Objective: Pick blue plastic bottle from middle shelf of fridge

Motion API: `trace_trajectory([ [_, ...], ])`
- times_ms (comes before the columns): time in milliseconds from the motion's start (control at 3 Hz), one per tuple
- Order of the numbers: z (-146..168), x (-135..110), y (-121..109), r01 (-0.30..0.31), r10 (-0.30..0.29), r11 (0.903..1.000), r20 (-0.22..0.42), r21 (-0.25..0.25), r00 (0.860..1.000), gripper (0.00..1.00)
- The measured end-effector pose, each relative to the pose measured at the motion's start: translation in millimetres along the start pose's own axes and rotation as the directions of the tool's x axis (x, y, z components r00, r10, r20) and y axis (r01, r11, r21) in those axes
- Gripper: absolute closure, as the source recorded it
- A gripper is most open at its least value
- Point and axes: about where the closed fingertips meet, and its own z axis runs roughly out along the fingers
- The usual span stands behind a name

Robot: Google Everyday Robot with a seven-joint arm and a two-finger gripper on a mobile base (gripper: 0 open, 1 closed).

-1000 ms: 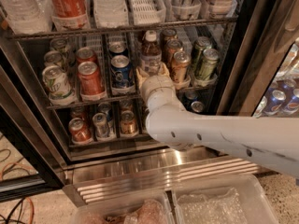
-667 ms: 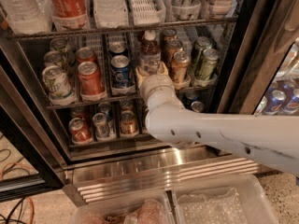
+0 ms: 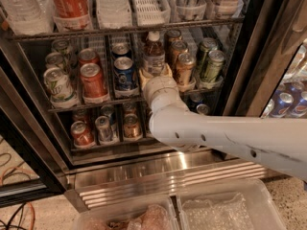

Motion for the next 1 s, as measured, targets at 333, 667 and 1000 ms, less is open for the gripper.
trace_trajectory([
  [333,-4.7,-6.1,-0.2,-0.011,0.011,0.9999,0.025,-0.003,1.0,1.0],
  [667,-13.7,-17.4,-0.4,-0.015,0.015,0.9999,0.068,-0.001,0.998,1.0],
  [1000,-19.5,-25.0,-0.6,-0.016,0.015,0.9999,0.099,0.002,0.995,1.0],
])
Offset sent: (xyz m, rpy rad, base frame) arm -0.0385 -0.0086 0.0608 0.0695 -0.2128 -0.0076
